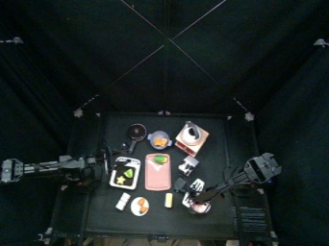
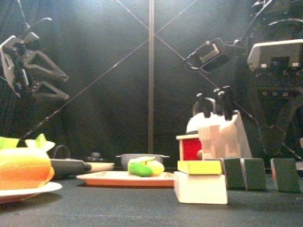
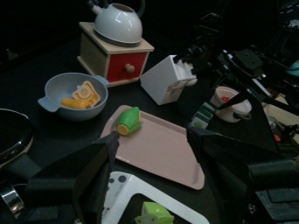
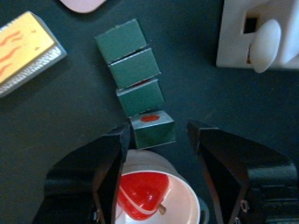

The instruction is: Grab egg sushi

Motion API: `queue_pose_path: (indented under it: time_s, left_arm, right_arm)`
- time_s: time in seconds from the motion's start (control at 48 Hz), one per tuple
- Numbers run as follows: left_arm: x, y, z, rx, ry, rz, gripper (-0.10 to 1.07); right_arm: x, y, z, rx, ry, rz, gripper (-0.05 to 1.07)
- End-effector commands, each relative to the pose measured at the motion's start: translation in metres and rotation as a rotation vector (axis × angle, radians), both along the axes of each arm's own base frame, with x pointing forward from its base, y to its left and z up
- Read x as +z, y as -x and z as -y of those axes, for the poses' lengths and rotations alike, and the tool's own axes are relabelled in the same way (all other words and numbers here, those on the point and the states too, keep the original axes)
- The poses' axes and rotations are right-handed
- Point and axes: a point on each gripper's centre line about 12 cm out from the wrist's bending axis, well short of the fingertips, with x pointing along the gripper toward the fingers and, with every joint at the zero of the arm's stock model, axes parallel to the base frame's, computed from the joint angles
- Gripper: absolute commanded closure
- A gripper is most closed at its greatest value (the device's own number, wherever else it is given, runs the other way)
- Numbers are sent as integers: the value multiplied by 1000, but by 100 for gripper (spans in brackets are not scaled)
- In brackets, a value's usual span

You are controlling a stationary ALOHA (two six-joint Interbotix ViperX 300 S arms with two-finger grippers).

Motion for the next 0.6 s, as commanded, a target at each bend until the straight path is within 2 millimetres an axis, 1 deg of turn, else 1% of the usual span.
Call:
queue_pose_path:
  time_s: [0.0, 0.125, 0.292, 0.396, 0.583]
  left_arm:
    - [5, -2, -1, 1, -5, 14, 1]
    - [5, -2, -1, 1, -5, 14, 1]
    - [5, -2, 0, 0, -2, 15, 1]
    - [5, -2, 0, 0, 2, 16, 1]
    - [5, -2, 0, 0, 7, 18, 1]
  right_arm:
    - [29, -12, -4, 2, -25, 94, 15]
    - [43, -31, -13, -5, -52, 150, 15]
    - [50, -58, -24, -49, -76, 196, 15]
    - [48, -74, -31, -126, -99, 215, 15]
    - [37, -91, -37, -314, -131, 245, 15]
